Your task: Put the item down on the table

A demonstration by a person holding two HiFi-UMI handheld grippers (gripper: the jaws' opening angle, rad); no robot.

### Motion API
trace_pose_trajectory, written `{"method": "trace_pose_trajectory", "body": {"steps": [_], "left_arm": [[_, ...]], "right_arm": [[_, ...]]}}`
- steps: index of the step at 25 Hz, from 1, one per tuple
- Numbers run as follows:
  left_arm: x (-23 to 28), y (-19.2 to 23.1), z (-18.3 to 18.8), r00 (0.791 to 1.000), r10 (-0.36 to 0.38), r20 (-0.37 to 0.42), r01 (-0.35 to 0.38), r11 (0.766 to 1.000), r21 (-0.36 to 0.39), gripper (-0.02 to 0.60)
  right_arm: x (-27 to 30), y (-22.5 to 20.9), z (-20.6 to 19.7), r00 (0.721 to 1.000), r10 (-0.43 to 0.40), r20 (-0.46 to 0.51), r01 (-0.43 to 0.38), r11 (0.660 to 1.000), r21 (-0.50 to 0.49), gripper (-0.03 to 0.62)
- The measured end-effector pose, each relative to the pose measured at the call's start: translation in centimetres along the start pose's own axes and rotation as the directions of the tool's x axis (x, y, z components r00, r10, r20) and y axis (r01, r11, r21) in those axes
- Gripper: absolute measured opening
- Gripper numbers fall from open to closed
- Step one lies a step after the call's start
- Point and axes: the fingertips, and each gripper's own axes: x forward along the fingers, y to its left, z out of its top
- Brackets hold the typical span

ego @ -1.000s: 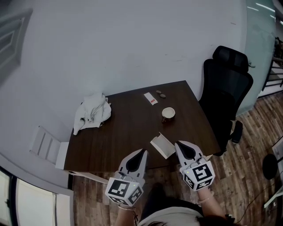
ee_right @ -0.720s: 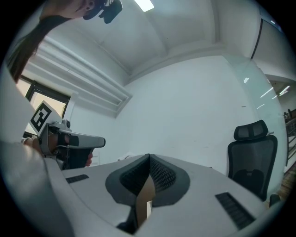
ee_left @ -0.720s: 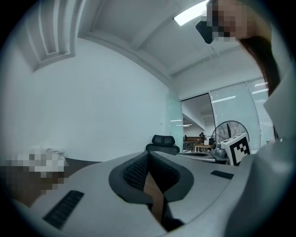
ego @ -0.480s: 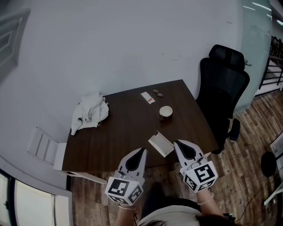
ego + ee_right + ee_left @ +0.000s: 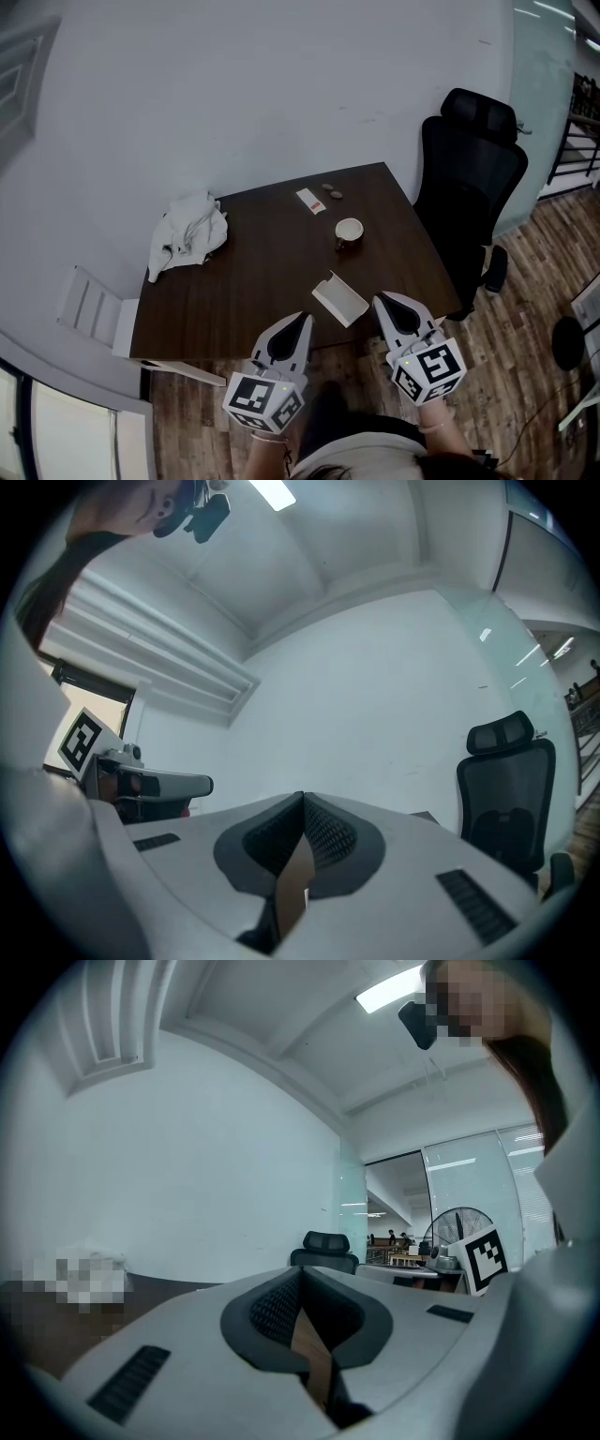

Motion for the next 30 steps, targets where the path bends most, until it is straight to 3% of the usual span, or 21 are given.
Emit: {"method": "trace_pose_trajectory", "body": {"steps": [30], "left_arm": [[2.5,-0.9,-1.3,0.999,-0.026,-0.041,0.026,1.0,-0.002,0.018]], "right_arm": [[0.1,-2.2,-1.0,0.999,-0.038,-0.016,0.038,0.999,-0.017,0.006]]}}
